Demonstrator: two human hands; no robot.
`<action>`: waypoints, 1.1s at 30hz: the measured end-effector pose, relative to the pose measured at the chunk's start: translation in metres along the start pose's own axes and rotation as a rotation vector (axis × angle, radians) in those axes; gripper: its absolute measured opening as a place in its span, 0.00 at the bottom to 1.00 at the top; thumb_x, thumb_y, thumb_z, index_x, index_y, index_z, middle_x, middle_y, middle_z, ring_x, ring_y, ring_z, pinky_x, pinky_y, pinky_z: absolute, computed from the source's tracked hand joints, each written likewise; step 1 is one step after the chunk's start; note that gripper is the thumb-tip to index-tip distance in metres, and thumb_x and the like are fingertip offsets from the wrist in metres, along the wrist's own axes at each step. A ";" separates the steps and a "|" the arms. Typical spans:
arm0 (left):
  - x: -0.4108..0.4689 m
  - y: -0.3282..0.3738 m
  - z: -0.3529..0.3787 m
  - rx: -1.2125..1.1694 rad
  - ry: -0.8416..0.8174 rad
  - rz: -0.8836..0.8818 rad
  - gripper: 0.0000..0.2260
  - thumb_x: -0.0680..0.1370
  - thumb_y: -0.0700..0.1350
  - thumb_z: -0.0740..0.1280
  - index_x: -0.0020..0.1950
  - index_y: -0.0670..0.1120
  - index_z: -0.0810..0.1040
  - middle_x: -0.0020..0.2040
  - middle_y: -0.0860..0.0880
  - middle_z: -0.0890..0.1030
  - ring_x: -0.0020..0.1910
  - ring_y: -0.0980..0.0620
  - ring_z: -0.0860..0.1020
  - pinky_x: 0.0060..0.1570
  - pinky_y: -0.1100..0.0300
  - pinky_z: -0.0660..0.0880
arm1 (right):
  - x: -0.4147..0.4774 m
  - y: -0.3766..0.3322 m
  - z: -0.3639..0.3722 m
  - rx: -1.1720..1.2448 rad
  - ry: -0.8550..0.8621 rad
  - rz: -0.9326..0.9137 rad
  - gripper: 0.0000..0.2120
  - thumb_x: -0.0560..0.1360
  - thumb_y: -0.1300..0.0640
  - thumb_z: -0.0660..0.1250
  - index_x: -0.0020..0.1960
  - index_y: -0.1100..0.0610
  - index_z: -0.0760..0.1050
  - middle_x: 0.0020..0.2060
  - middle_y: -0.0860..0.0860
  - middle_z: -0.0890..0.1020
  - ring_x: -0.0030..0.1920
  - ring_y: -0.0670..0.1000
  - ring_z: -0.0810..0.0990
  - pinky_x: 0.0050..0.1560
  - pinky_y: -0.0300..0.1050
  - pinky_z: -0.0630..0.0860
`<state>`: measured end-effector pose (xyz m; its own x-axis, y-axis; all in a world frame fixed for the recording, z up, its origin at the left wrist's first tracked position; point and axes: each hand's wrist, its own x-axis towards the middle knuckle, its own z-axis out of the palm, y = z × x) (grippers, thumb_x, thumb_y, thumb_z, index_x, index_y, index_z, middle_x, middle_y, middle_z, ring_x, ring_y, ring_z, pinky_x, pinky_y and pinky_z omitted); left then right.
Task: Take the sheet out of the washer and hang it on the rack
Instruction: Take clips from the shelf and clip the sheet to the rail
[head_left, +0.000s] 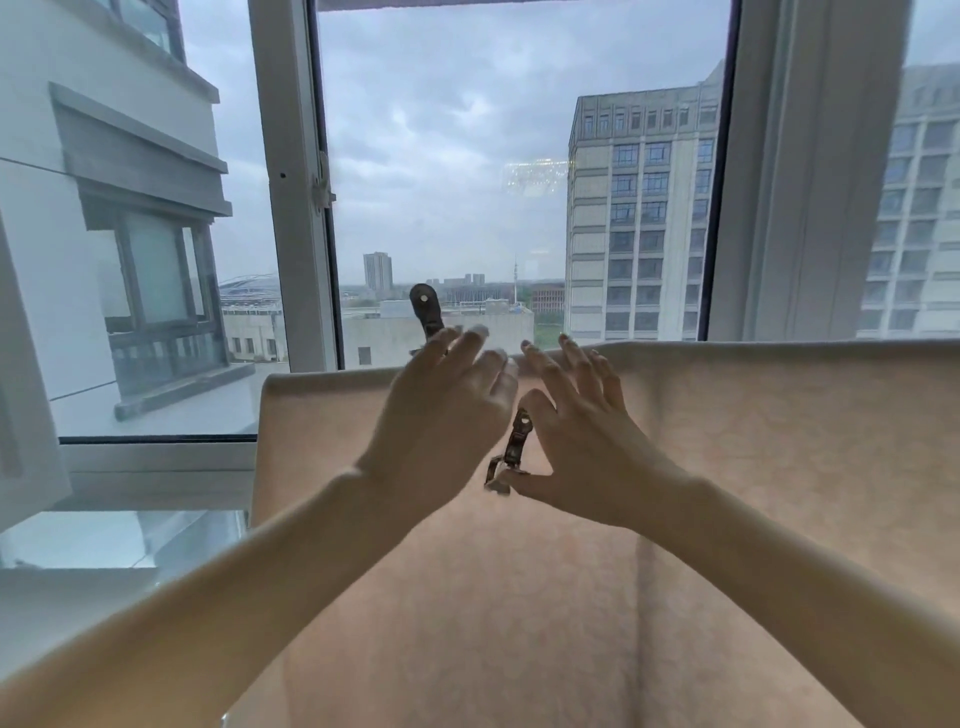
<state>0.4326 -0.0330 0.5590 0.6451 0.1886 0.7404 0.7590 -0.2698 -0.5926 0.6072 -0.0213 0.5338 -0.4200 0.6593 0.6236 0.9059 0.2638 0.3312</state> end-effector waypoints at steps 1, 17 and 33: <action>0.002 0.007 0.006 -0.024 0.008 0.012 0.15 0.74 0.37 0.62 0.58 0.40 0.82 0.53 0.44 0.84 0.59 0.43 0.78 0.60 0.50 0.74 | -0.003 0.005 -0.003 -0.006 0.001 0.021 0.39 0.69 0.27 0.56 0.63 0.58 0.72 0.77 0.57 0.51 0.76 0.64 0.45 0.73 0.66 0.46; 0.059 0.061 0.068 -0.392 0.038 -0.152 0.20 0.80 0.46 0.63 0.71 0.41 0.70 0.64 0.45 0.77 0.57 0.43 0.78 0.59 0.46 0.74 | -0.080 0.077 -0.017 -0.041 -0.036 0.241 0.31 0.72 0.30 0.56 0.54 0.55 0.76 0.76 0.54 0.58 0.76 0.60 0.53 0.72 0.64 0.54; 0.150 0.144 0.084 -0.349 0.239 0.027 0.17 0.77 0.39 0.70 0.66 0.42 0.77 0.51 0.48 0.83 0.44 0.49 0.82 0.43 0.53 0.80 | -0.157 0.145 -0.047 0.450 -0.026 0.433 0.25 0.71 0.50 0.71 0.61 0.44 0.61 0.53 0.39 0.68 0.41 0.42 0.75 0.43 0.37 0.74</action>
<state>0.6464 0.0356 0.5582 0.5943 -0.0359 0.8034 0.6403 -0.5833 -0.4997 0.8019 -0.1195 0.5174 -0.0135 0.7883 0.6152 0.9299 0.2361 -0.2822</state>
